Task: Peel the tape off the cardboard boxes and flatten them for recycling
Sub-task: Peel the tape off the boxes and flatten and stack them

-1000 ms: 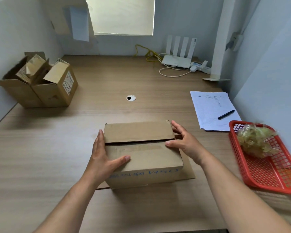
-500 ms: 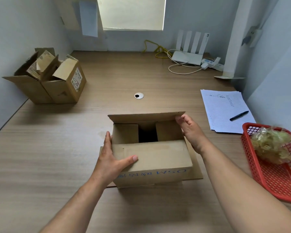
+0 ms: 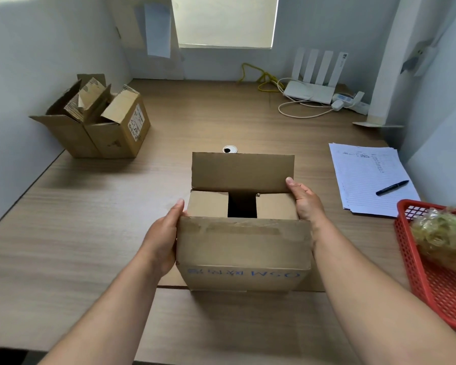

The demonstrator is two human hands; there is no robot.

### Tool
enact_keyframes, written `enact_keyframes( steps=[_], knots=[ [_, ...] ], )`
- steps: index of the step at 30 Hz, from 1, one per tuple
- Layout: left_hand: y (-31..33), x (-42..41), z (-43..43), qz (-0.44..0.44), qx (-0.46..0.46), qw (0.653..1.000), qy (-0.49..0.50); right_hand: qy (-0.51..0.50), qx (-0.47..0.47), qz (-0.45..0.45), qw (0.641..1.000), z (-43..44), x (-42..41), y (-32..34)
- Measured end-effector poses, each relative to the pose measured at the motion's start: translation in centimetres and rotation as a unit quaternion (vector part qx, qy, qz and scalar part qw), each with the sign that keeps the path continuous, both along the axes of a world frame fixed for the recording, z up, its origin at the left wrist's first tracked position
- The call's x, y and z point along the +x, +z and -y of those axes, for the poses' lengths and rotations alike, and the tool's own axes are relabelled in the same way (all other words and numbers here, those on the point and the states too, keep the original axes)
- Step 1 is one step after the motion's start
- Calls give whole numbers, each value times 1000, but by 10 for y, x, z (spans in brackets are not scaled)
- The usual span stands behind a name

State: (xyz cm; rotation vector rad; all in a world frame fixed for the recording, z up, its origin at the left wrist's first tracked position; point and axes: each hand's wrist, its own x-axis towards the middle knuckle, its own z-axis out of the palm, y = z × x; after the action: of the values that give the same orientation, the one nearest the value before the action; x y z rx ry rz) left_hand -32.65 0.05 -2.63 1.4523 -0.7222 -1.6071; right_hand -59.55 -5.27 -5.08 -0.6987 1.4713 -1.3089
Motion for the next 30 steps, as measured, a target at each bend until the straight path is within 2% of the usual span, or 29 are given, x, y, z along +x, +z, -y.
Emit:
enact_keyframes(
  steps=[2, 7, 9, 10, 12, 14, 15, 18, 20, 22, 25, 27, 28, 30],
  knots=[
    [2, 5, 0, -17, -10, 998, -54, -1, 6, -9, 1000, 2, 0, 0],
    [4, 33, -15, -74, -24, 972, -221, -19, 3, 46, 999, 0, 6, -1],
    [8, 38, -21, -49, -20, 960, -276, -24, 0, 39, 999, 1, 7, -1],
    [10, 37, -23, 0, -13, 951, -308, -28, 0, 39, 999, 1, 8, 0],
    [6, 27, -29, 171, -10, 911, -374, -37, -3, 45, 998, 1, 10, 3],
    [0, 16, -35, 310, -38, 873, -374, -43, -6, 37, 998, 0, 11, 4],
    [-3, 13, -36, 339, -52, 868, -360, -43, -8, 22, 999, 0, 11, 4],
    [-9, 12, -37, 353, -56, 868, -345, -21, 12, -81, 996, 1, 11, 5],
    [-9, 13, -36, 356, -52, 869, -340, 16, 58, -210, 976, -3, 12, 9],
    [-9, 12, -36, 354, -60, 872, -334, 61, 116, -367, 921, -17, 18, 19],
    [-9, 9, -35, 352, -75, 875, -325, 131, 125, -534, 826, -55, 42, 32],
    [-8, 7, -34, 353, -69, 874, -327, 161, 121, -586, 784, -74, 53, 32],
    [-7, 6, -33, 355, -66, 873, -327, 169, 124, -594, 777, -79, 55, 33],
    [-5, 2, -34, 366, -68, 872, -317, 161, 118, -569, 798, -82, 51, 34]
  ],
)
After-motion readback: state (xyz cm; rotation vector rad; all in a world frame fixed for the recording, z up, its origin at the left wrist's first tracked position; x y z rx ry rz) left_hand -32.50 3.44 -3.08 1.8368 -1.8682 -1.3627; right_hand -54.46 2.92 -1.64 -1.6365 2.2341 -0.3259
